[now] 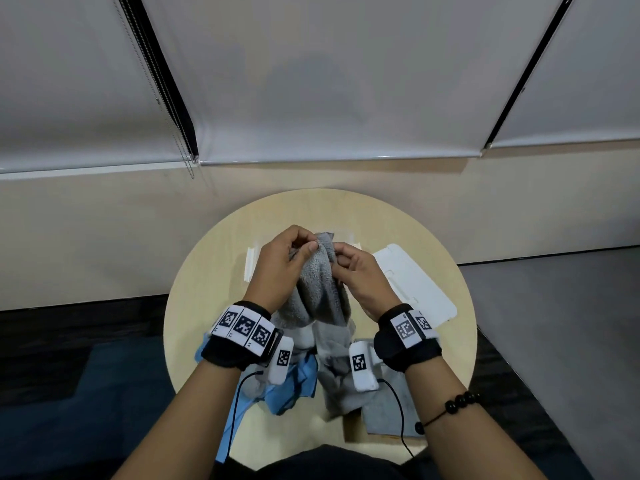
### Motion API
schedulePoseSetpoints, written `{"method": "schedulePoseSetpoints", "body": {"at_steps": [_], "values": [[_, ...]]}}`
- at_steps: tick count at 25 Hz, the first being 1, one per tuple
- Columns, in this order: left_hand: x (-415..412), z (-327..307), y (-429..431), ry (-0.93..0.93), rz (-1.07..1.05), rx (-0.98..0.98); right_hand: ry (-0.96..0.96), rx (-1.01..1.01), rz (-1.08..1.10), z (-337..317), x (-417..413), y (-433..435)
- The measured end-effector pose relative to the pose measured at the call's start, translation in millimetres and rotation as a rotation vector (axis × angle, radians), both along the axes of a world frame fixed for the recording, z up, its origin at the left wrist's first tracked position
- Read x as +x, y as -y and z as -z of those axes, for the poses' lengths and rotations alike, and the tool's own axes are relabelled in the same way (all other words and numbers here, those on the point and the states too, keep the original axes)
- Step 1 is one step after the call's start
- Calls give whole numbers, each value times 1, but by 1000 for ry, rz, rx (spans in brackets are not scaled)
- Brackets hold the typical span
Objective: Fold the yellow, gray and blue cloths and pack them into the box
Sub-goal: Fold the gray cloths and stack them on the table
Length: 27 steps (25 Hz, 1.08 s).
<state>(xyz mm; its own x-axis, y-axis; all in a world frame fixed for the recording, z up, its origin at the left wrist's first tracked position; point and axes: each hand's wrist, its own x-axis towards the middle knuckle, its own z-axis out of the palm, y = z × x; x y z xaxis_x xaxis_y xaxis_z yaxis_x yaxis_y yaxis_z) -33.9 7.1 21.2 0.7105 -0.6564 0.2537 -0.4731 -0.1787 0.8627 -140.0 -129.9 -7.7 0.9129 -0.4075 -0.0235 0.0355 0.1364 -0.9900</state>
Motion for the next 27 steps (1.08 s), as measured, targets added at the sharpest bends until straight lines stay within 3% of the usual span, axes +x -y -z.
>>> {"method": "schedulePoseSetpoints", "body": {"at_steps": [7,13,21,25,27], "values": [[5,7,5,128,-43,-31,-62,-120,-81,-9,-2,-2],[5,15,7,210,-114,54,-52,-255,-101,-14,0,1],[-1,8,8,240,-284,0,-119,-248,-100,-11,-5,2],[15,-6,0,171,-368,-93,-314,-644,-140,9,-11,4],[22,-8,-3,172,-431,-148,-225,-599,51,17,-11,5]]}}
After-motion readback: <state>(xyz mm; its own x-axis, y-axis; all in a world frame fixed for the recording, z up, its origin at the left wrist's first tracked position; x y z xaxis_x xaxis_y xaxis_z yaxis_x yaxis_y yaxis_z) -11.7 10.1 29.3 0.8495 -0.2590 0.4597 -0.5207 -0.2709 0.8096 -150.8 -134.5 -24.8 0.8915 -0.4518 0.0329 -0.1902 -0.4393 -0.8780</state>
